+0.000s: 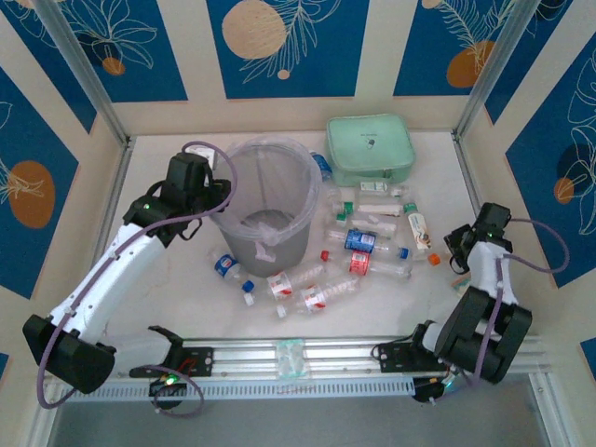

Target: Put the plastic bottles in the bin

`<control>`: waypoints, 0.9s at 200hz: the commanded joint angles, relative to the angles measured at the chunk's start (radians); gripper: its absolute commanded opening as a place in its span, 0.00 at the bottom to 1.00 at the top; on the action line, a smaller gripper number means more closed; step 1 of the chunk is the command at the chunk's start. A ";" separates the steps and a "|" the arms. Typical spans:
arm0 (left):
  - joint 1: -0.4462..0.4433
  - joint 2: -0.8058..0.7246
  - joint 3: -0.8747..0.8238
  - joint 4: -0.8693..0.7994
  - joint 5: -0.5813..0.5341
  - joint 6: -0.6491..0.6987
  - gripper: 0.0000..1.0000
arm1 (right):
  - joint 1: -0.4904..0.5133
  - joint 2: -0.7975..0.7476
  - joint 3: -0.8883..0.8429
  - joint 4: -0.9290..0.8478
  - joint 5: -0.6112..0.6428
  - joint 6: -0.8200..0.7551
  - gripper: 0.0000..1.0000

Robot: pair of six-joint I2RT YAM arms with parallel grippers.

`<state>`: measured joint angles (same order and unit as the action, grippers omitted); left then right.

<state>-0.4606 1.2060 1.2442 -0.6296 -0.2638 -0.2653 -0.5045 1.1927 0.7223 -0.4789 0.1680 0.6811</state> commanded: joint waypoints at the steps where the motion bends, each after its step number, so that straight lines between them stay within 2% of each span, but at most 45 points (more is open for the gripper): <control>1: -0.013 -0.009 -0.020 0.018 -0.019 -0.017 0.51 | 0.003 -0.098 0.055 -0.057 -0.081 0.003 0.33; 30: -0.016 -0.015 -0.032 0.026 -0.014 -0.016 0.50 | 0.065 -0.194 0.133 -0.124 -0.166 0.009 0.30; 63: -0.018 -0.008 -0.032 0.034 -0.002 -0.008 0.50 | 0.229 -0.247 0.281 -0.184 -0.244 0.025 0.26; 92: -0.018 -0.007 -0.040 0.052 0.006 -0.005 0.48 | 0.435 -0.238 0.423 -0.177 -0.254 0.042 0.24; 121: -0.021 -0.013 -0.049 0.066 0.006 0.000 0.46 | 0.683 -0.184 0.553 -0.141 -0.245 0.009 0.23; 146: -0.023 -0.019 -0.052 0.071 0.006 0.009 0.45 | 0.905 -0.096 0.661 -0.114 -0.185 -0.054 0.23; 180: -0.026 -0.023 -0.052 0.073 0.006 0.014 0.45 | 1.125 0.079 0.818 -0.117 -0.115 -0.143 0.23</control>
<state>-0.4671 1.1931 1.2087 -0.5652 -0.2745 -0.2611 0.5125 1.1728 1.4399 -0.5957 -0.0086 0.6262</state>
